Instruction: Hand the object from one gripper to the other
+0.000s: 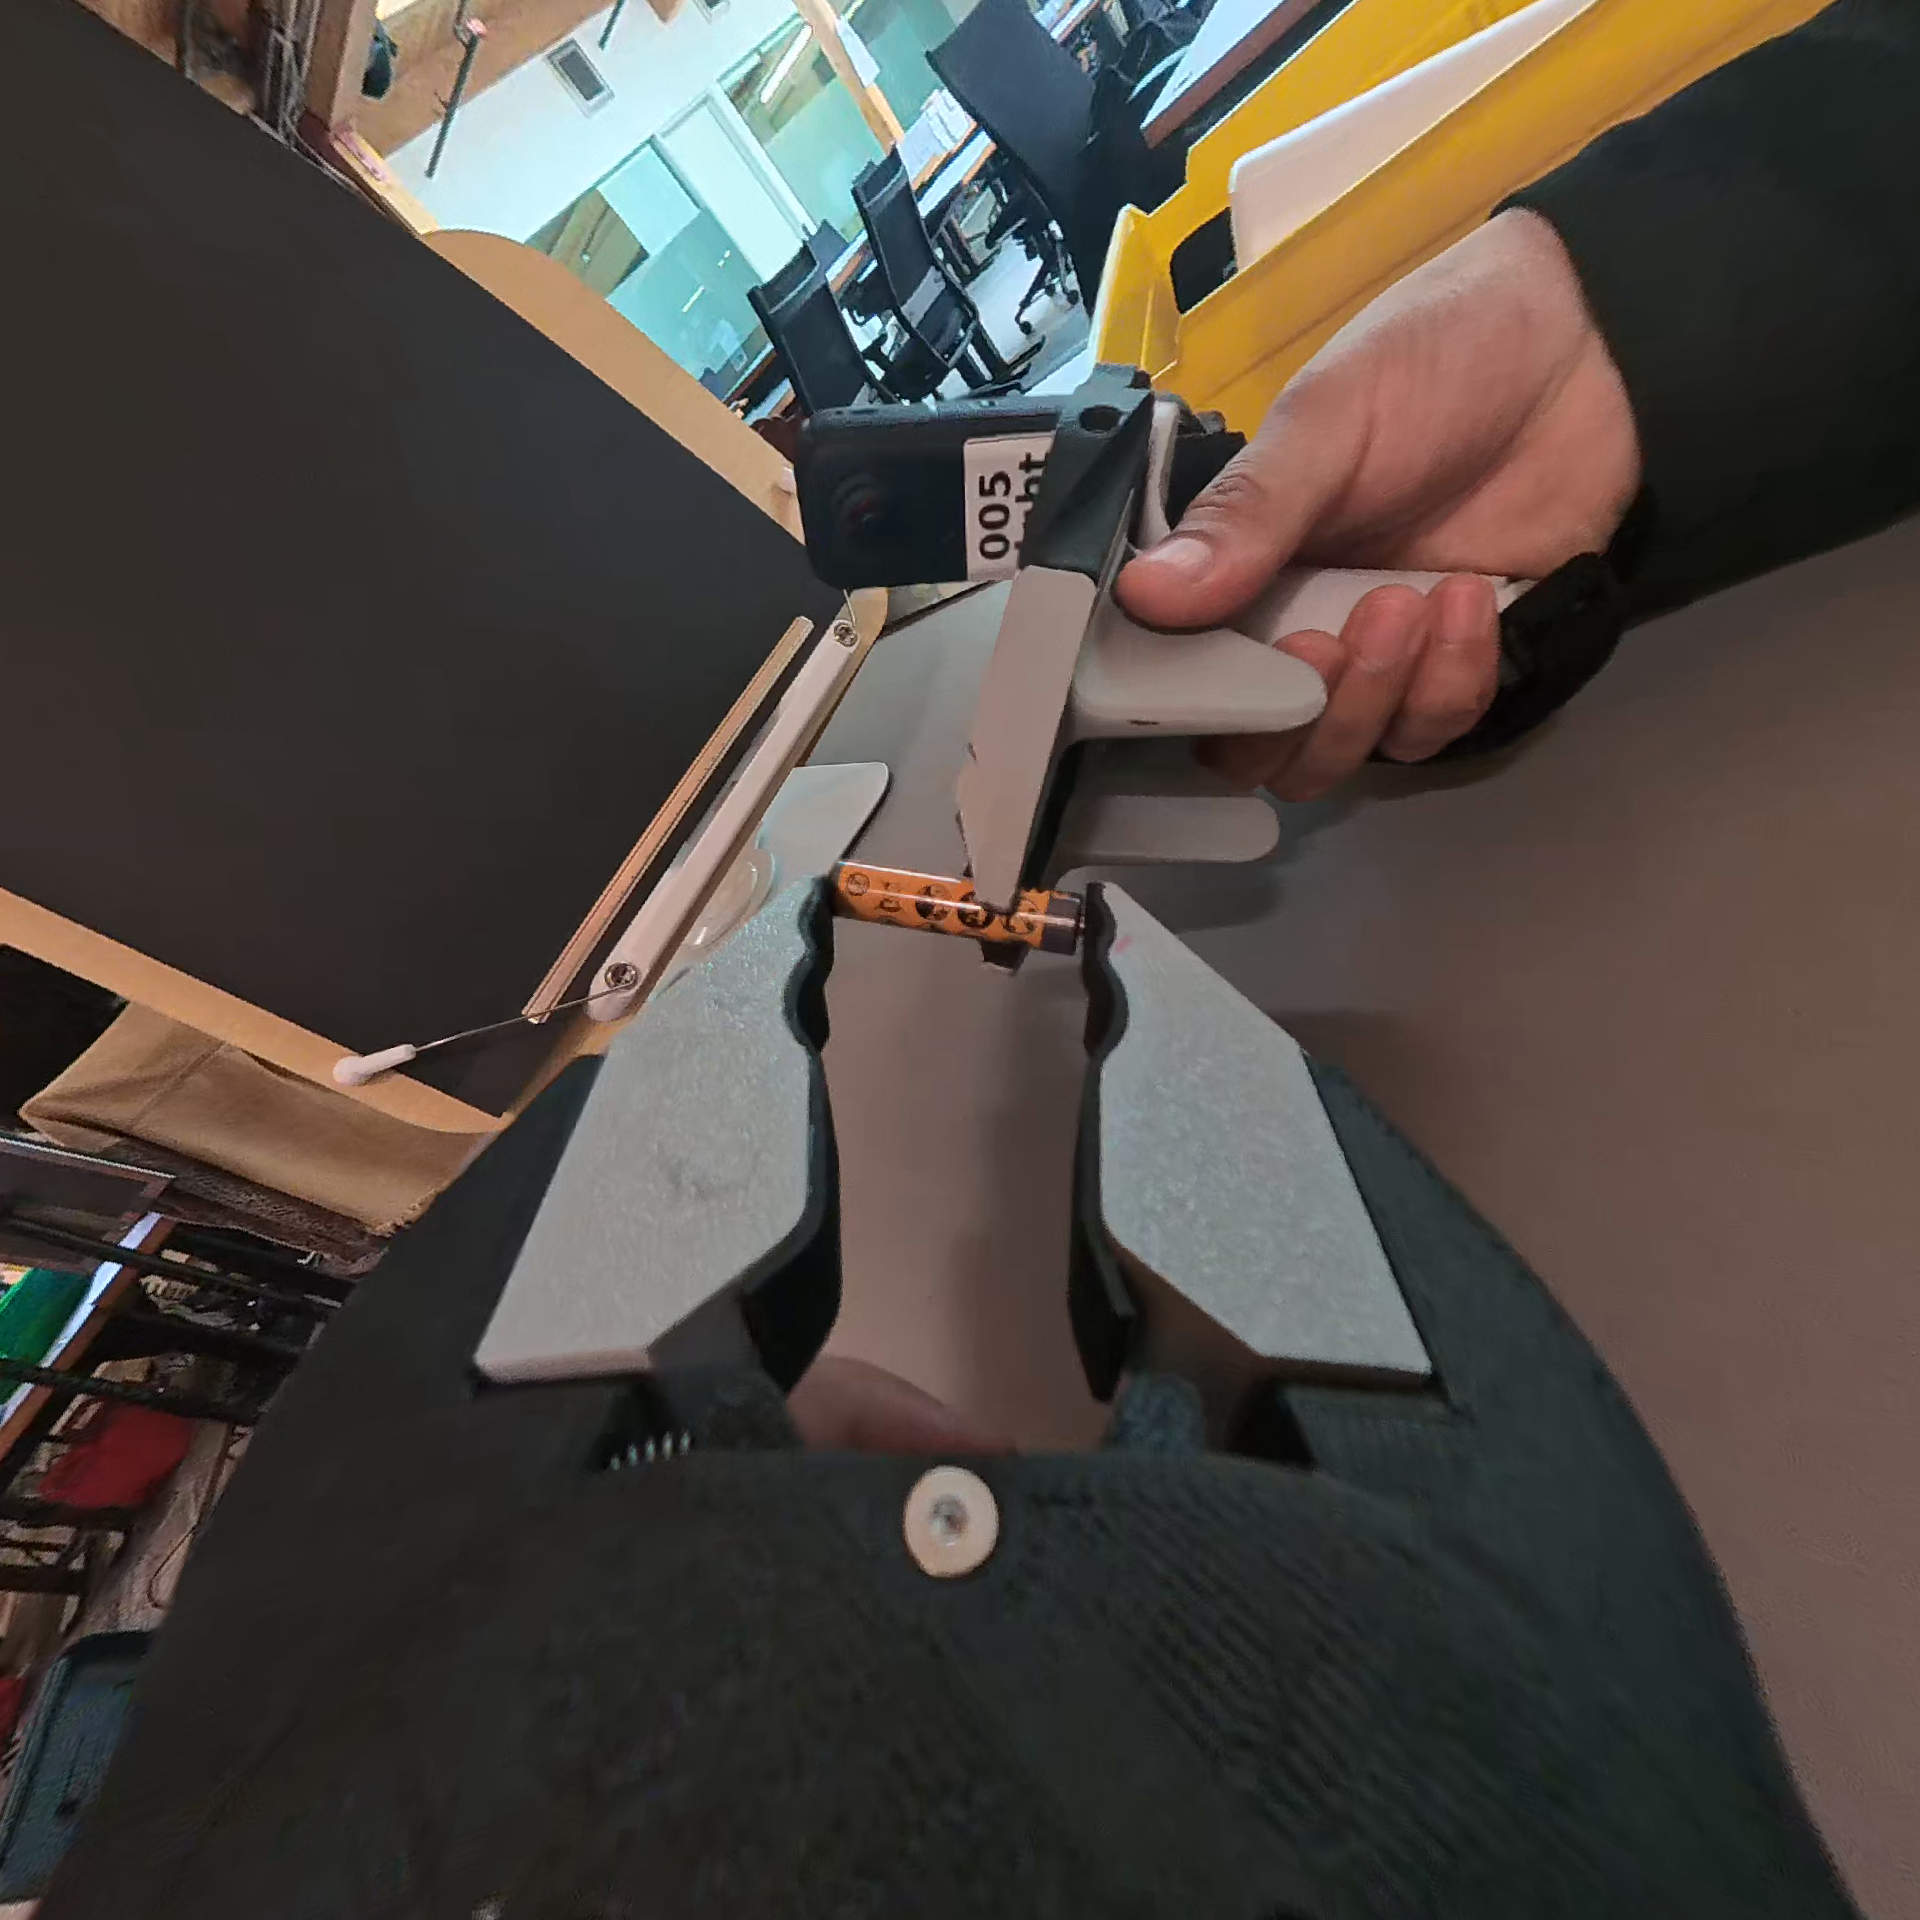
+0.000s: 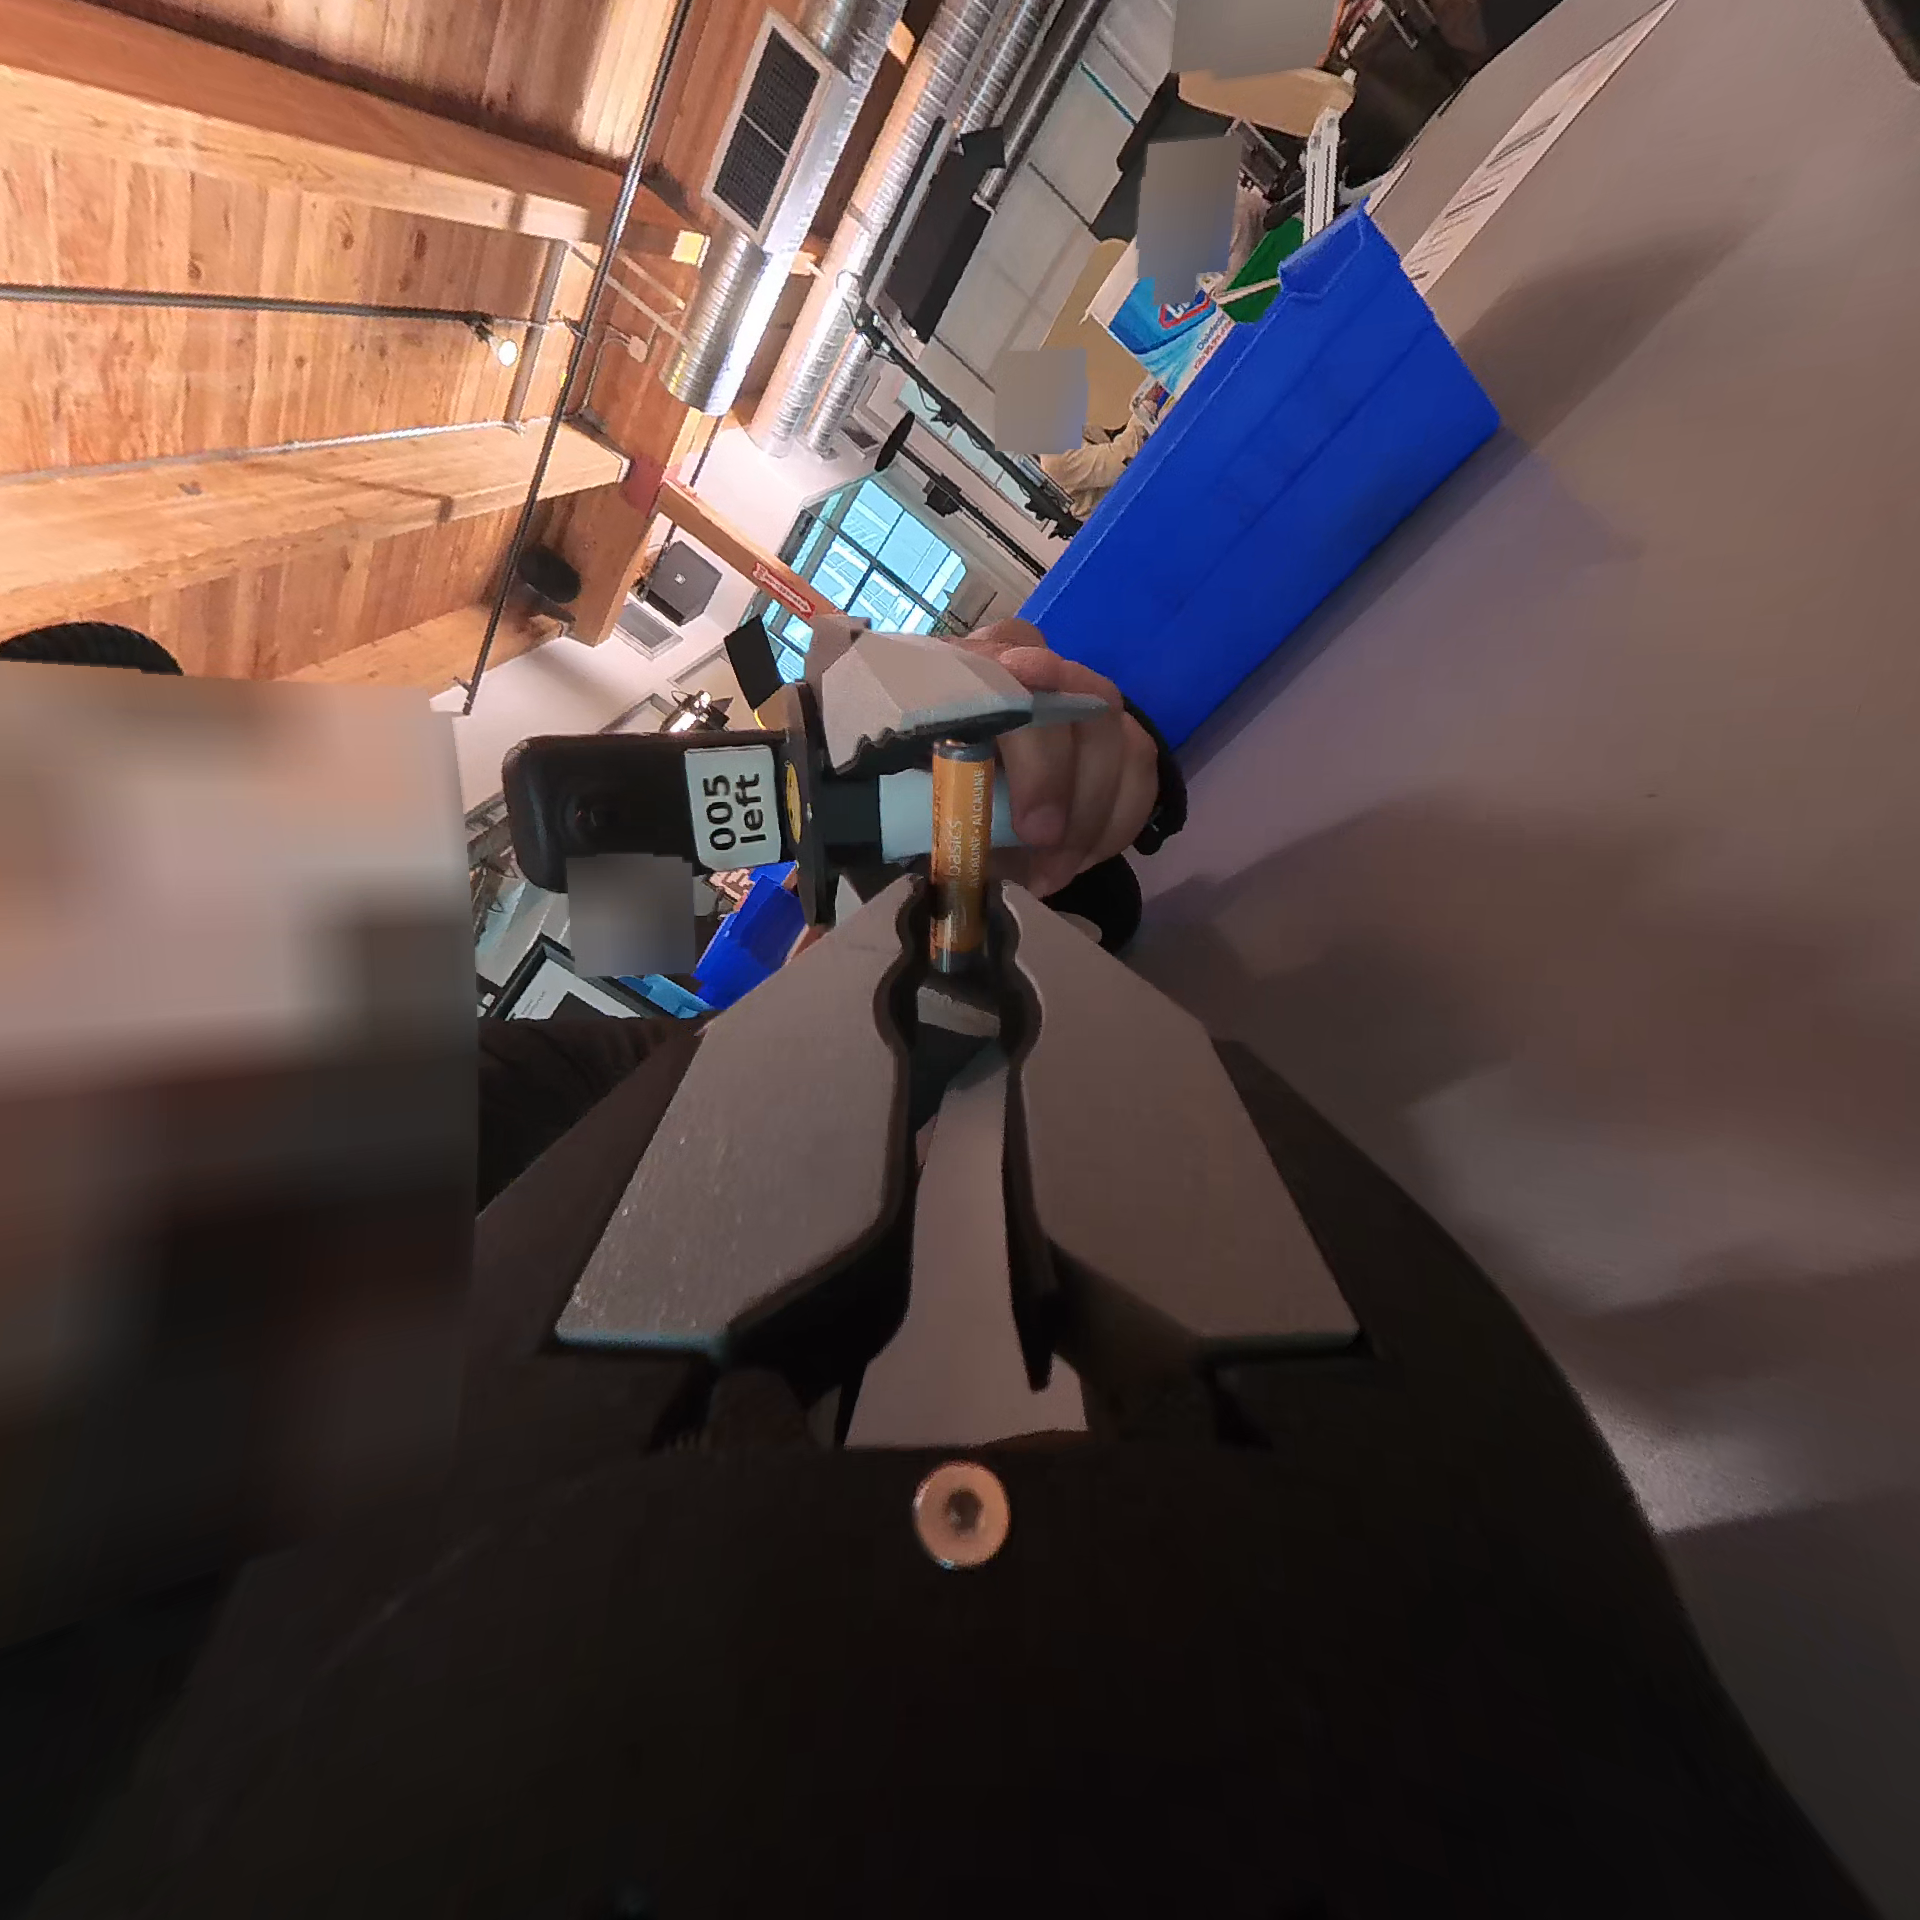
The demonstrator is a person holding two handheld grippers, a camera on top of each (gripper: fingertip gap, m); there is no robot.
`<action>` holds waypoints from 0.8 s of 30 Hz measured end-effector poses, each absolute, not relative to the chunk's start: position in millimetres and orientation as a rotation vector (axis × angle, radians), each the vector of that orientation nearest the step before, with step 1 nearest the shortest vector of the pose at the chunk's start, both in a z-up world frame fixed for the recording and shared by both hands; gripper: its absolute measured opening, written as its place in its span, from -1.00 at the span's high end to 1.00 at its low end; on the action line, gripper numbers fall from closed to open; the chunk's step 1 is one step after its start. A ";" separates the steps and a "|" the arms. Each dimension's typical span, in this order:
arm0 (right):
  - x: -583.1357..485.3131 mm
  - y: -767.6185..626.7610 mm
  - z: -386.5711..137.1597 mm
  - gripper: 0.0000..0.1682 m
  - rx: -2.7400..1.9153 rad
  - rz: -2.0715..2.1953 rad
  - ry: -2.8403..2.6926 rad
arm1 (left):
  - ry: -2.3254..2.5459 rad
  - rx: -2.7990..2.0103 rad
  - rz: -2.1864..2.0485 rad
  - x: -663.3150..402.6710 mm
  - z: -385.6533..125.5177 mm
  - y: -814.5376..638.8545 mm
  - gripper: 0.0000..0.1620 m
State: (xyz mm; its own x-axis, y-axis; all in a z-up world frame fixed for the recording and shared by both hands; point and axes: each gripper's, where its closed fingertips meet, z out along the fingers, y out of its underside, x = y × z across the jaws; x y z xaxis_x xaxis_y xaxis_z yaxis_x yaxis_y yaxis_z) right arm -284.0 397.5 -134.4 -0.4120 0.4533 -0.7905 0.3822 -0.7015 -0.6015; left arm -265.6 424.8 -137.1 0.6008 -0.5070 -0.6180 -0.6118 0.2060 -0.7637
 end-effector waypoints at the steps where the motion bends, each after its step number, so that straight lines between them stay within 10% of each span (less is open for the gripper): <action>1: -284.0 397.6 -135.4 0.93 -1.680 2.298 -1.202 | 1.019 -1.443 0.090 -265.5 -138.2 424.9 0.43; 24: -280.7 429.9 -169.8 0.55 -1.140 0.589 -1.756 | 0.814 -1.763 -0.747 -261.9 -150.4 405.1 0.43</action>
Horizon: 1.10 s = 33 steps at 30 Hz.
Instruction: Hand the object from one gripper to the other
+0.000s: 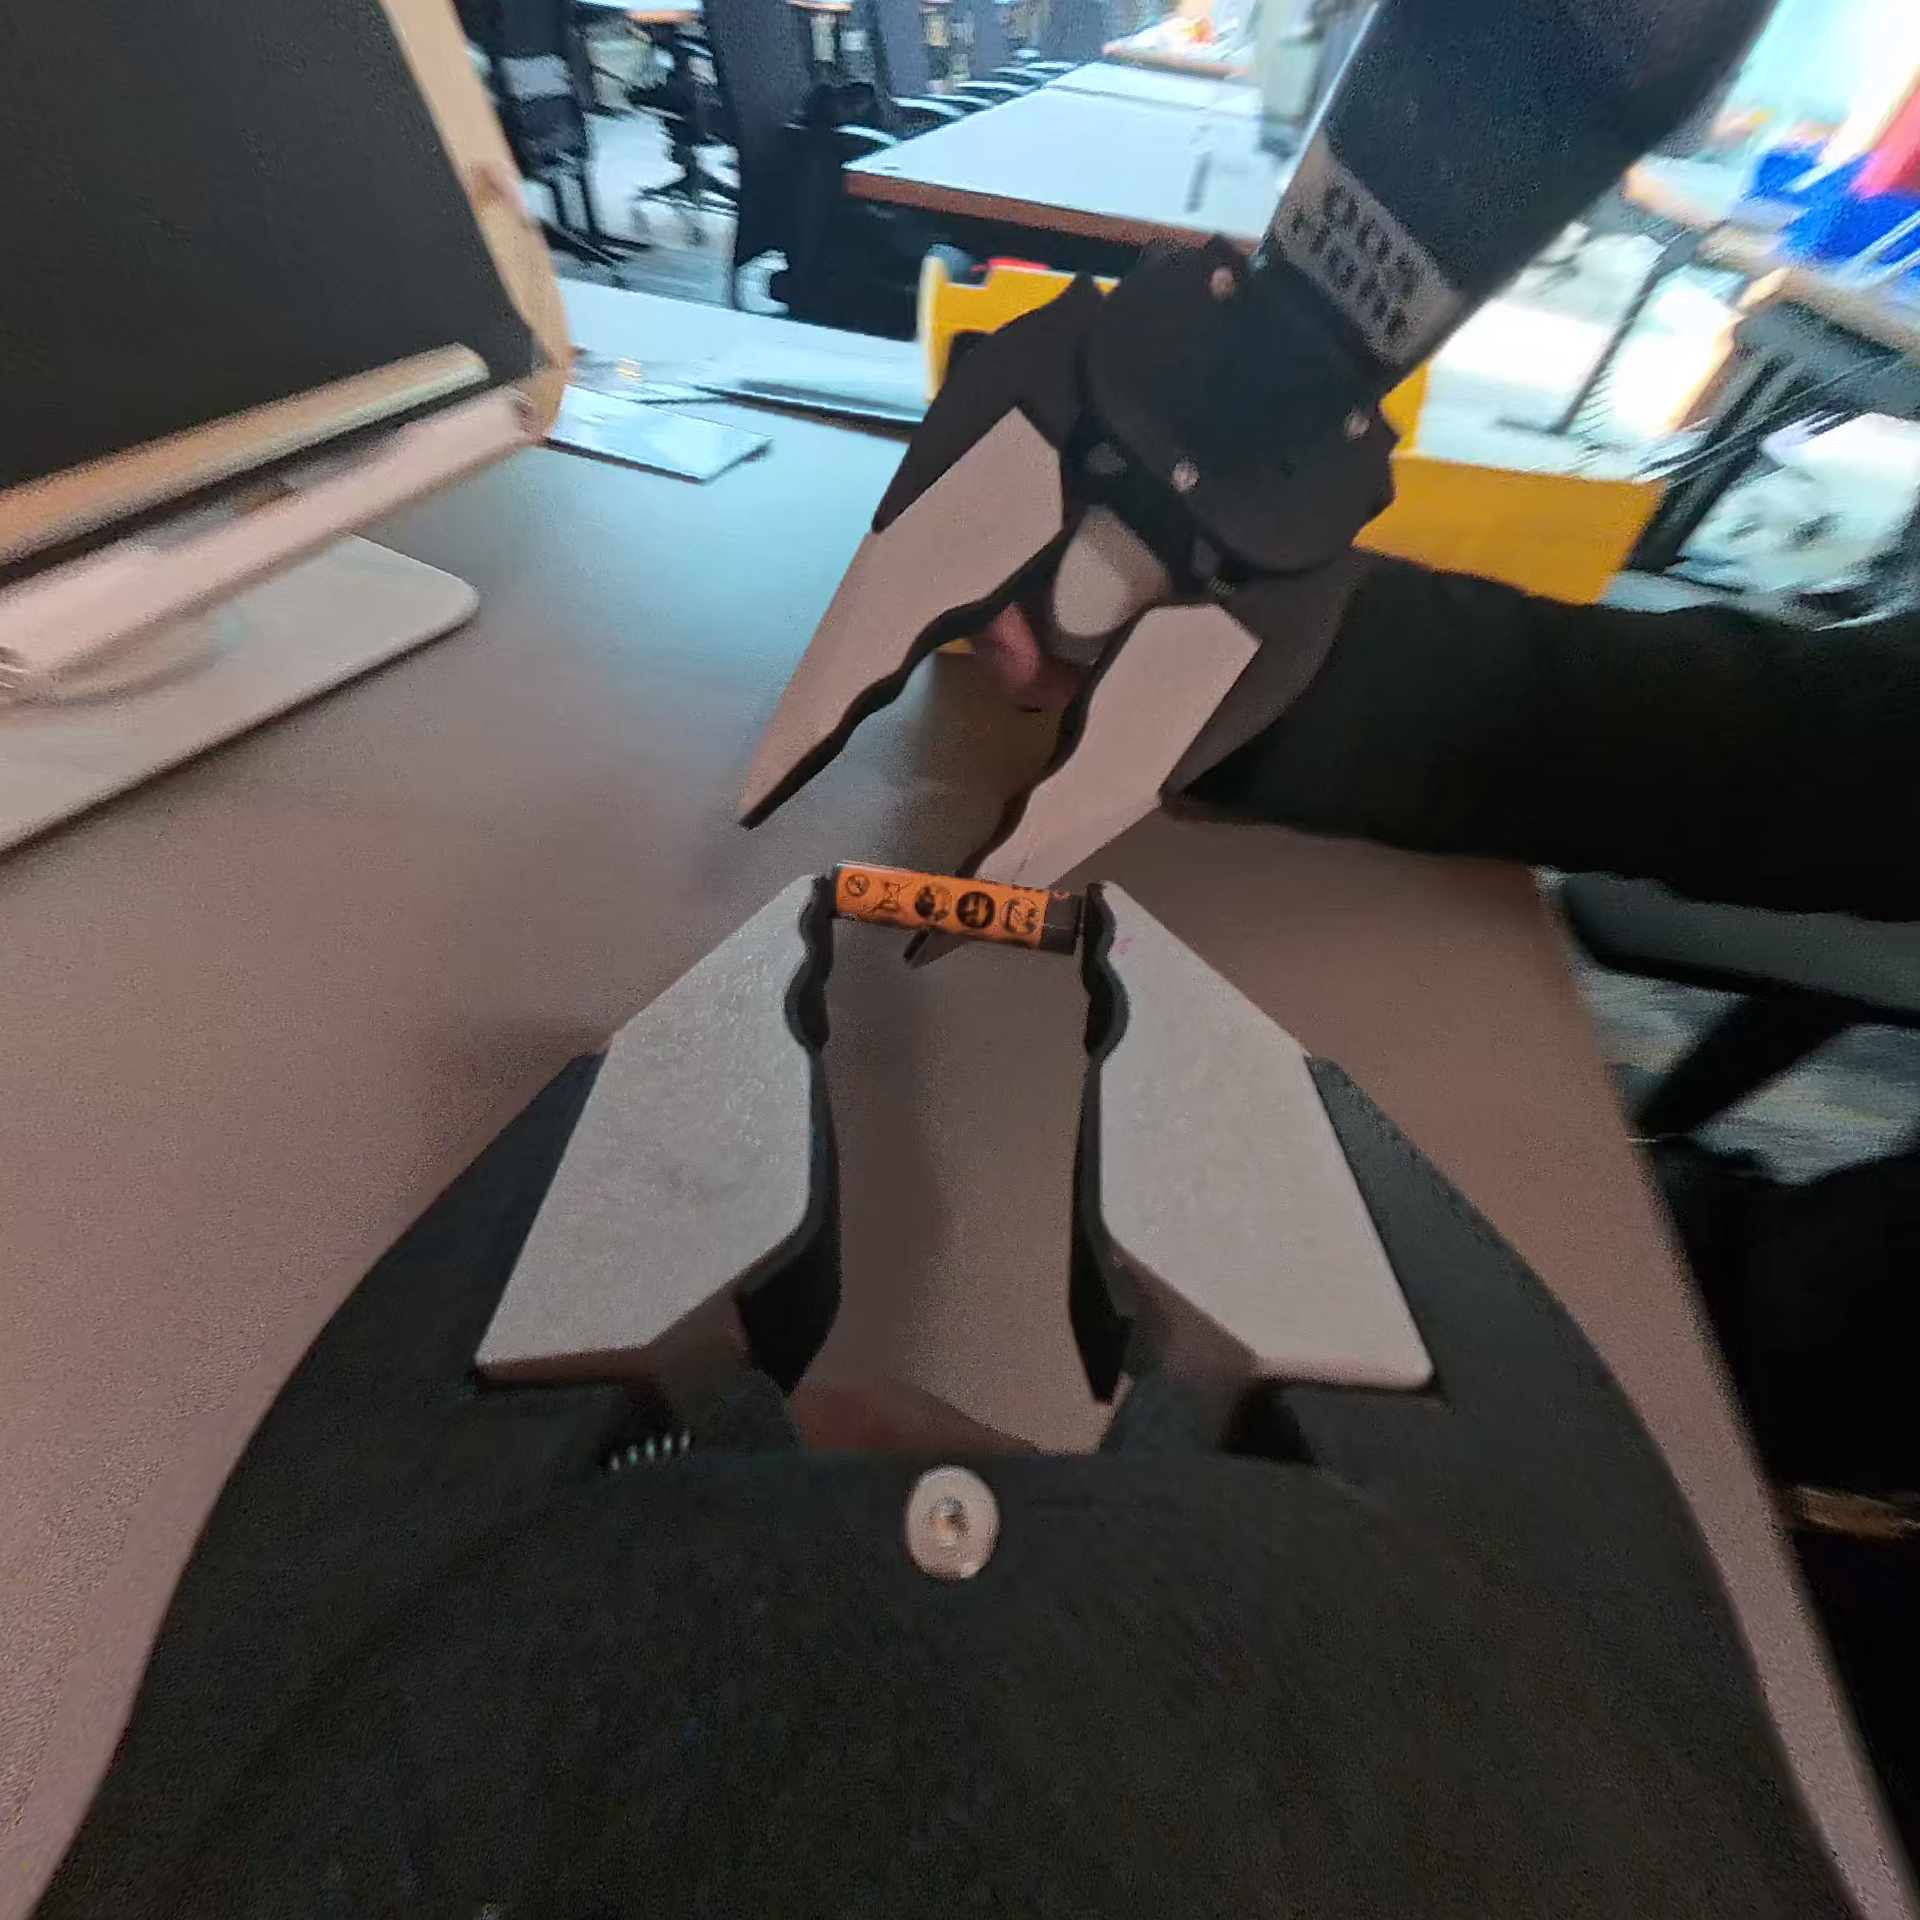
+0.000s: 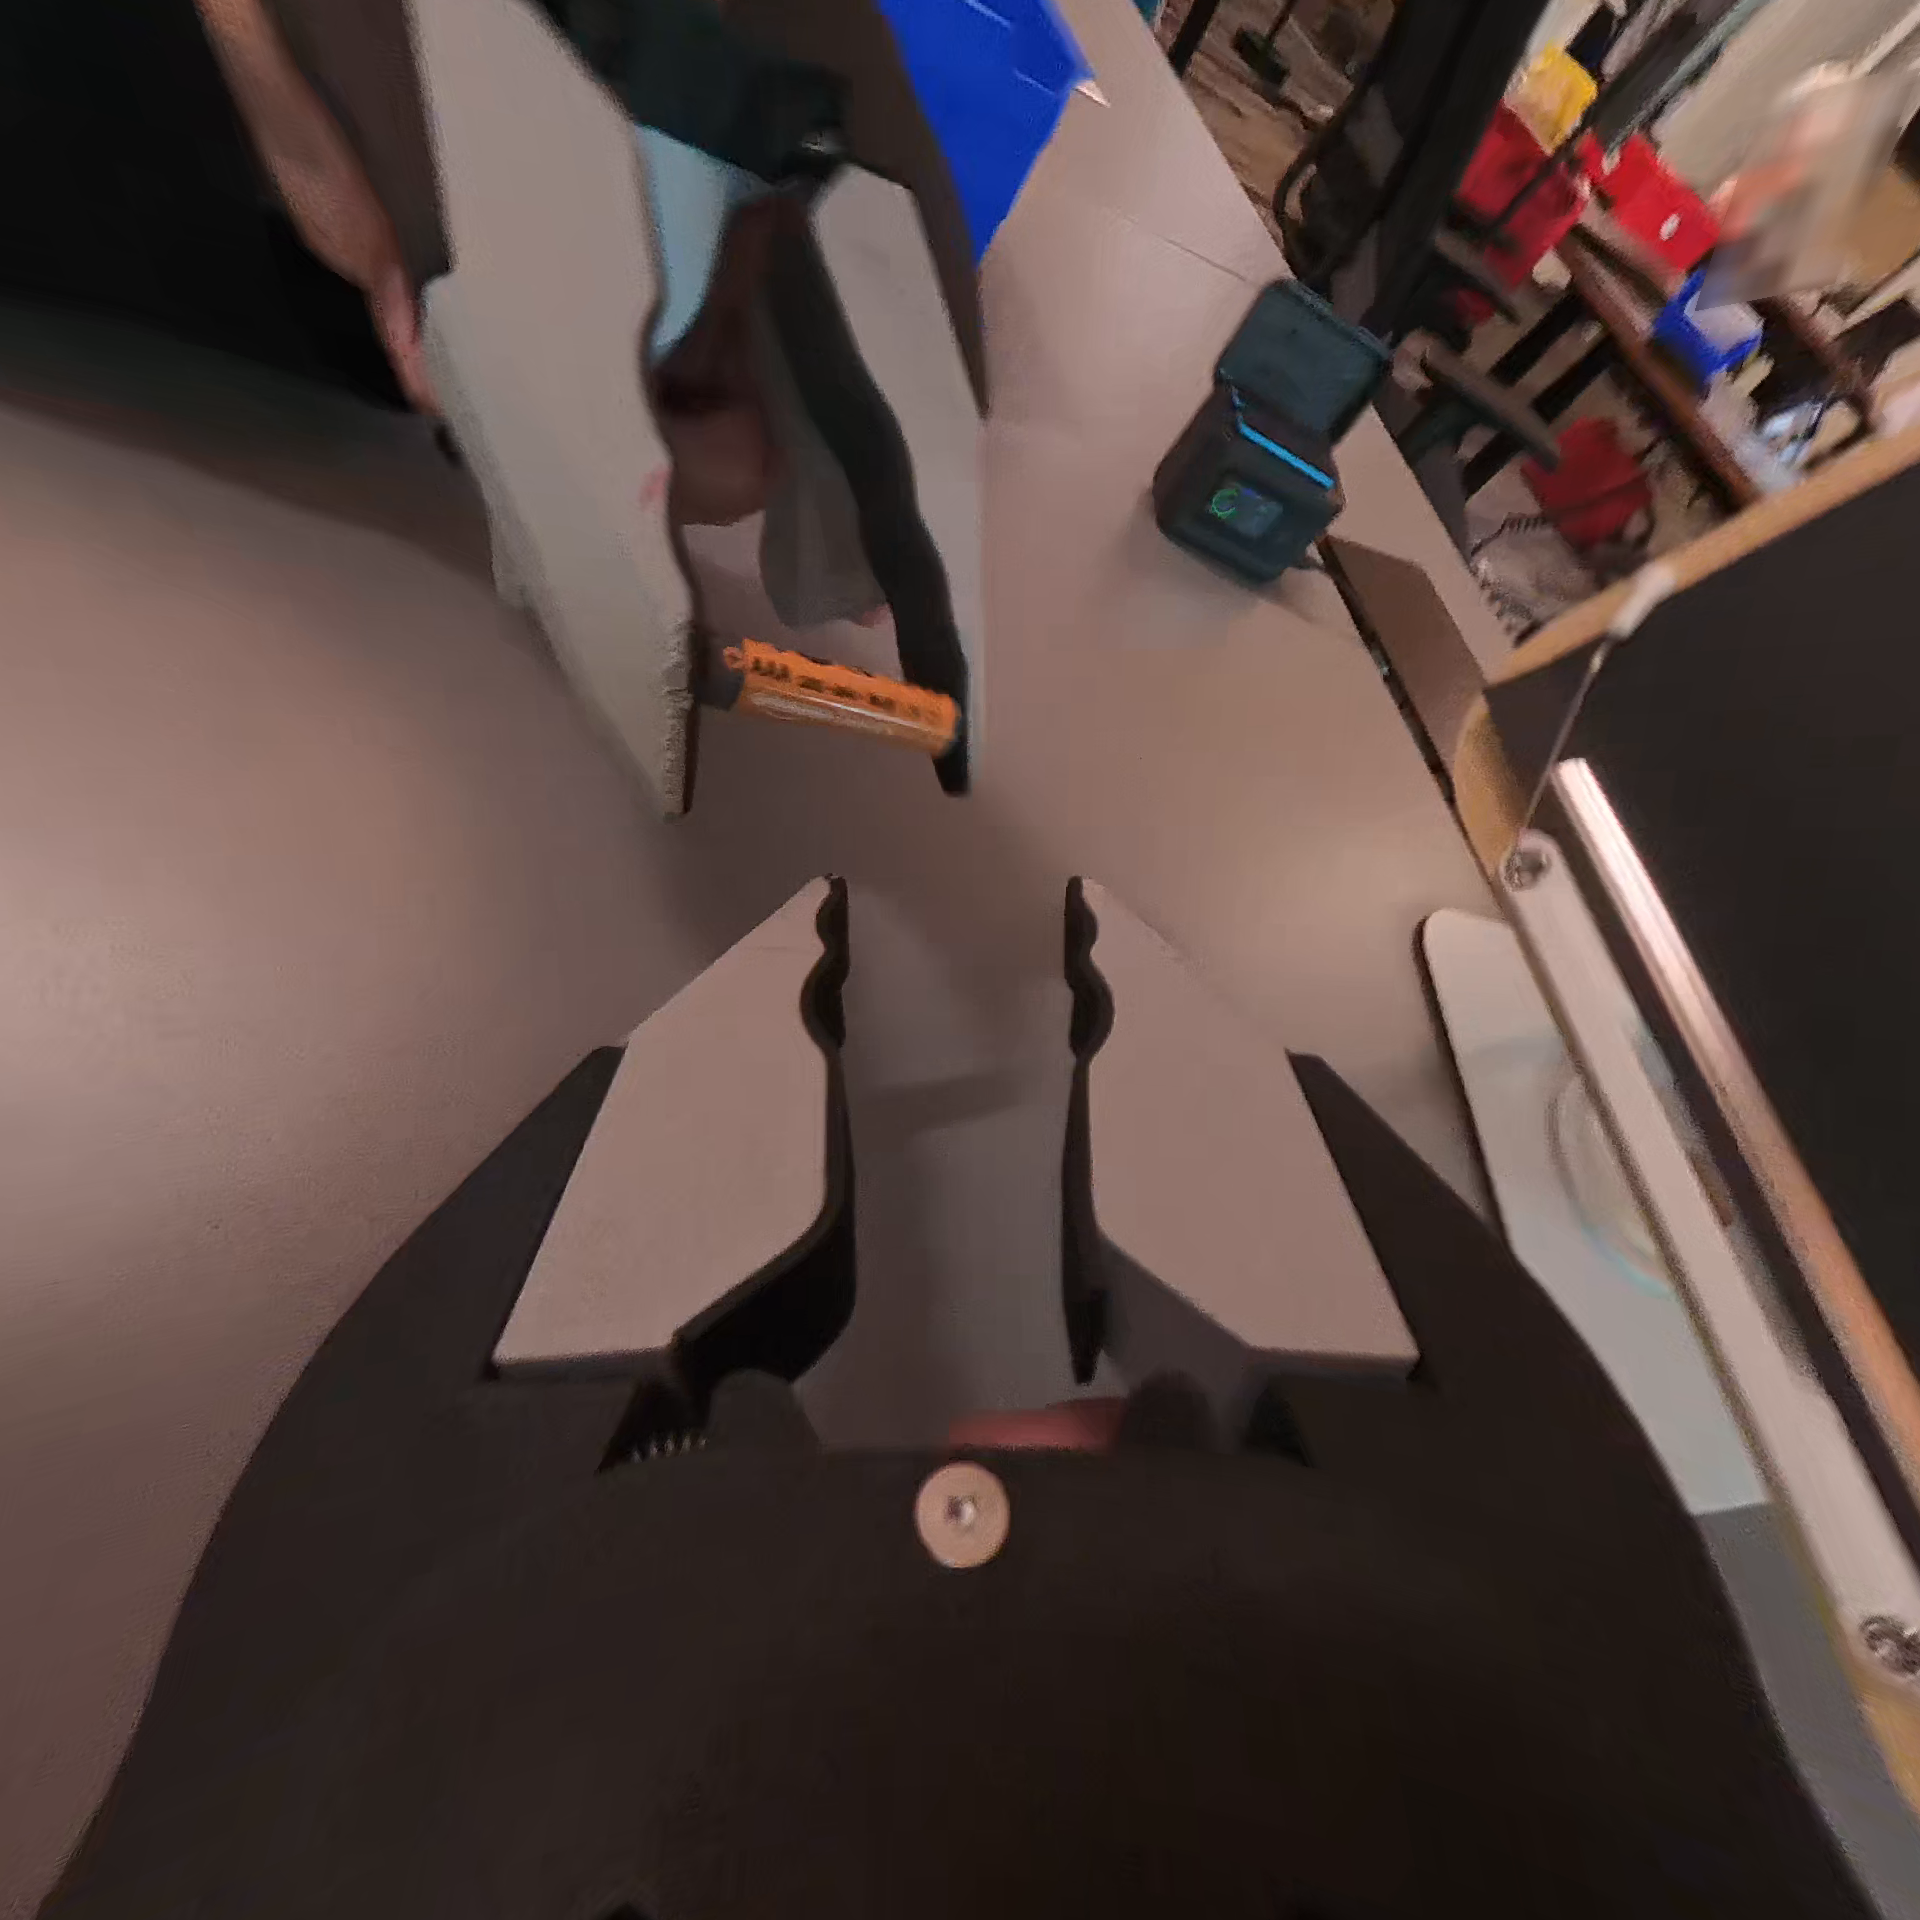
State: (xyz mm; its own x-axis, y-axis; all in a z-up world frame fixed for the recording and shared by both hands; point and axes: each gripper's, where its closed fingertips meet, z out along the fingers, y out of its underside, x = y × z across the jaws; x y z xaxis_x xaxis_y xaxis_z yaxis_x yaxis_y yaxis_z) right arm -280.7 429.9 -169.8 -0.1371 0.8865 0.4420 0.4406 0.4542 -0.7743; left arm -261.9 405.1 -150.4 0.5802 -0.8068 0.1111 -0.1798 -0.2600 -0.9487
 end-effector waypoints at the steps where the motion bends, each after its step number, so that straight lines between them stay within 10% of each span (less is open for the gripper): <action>1: -281.7 423.8 -171.9 0.56 -1.096 0.560 -1.786 | 0.806 -1.768 -0.824 -259.2 -149.9 401.4 0.43; 33: -279.0 439.9 -120.9 0.92 -0.923 0.334 -1.516 | 0.589 -1.683 -1.082 -273.0 -123.0 408.0 0.32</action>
